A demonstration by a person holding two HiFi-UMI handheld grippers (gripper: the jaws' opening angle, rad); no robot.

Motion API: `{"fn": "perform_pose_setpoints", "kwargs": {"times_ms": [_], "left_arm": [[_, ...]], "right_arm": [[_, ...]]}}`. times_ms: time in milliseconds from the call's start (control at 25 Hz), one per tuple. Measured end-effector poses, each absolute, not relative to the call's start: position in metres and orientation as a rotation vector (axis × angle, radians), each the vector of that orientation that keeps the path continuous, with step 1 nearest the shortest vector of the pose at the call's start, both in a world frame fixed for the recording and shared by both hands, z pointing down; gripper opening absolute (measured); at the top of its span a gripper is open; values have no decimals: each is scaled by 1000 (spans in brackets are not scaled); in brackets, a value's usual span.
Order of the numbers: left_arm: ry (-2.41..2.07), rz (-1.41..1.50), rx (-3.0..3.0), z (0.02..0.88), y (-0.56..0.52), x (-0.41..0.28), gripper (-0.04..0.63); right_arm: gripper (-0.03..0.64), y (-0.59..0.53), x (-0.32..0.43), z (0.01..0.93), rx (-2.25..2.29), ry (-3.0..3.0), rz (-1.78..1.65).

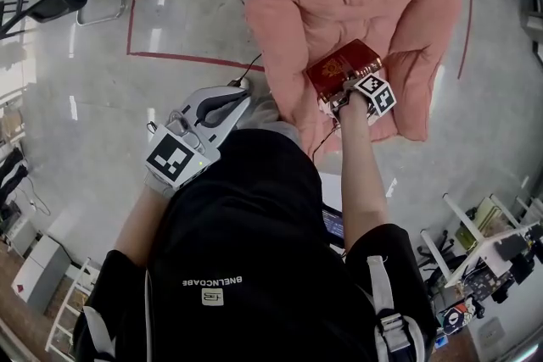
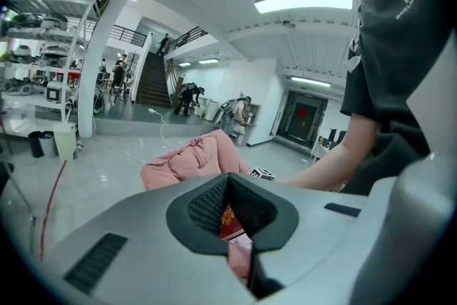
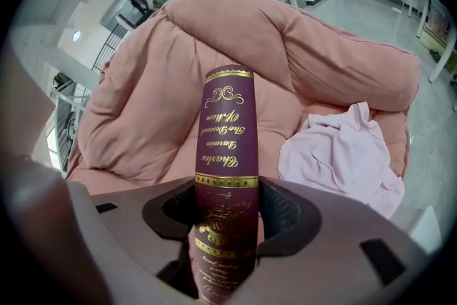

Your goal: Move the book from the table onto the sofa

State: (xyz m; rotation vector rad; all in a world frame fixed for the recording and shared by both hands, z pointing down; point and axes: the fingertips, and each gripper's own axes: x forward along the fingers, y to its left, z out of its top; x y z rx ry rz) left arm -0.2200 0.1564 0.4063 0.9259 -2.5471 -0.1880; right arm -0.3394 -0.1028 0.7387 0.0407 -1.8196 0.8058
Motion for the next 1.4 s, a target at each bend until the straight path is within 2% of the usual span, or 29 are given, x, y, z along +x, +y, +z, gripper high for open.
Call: {"fn": "perform_pose_setpoints", "kwargs": {"times_ms": [480,1400], "left_arm": [[-2535,-206,839,416,156,-224,14],[-2506,-176,845,420,150,-221,14]], "right_arm": [[249,-94,-354,767,85,-1780,775],[288,-51,-357,729,-132,-1838,806]]}}
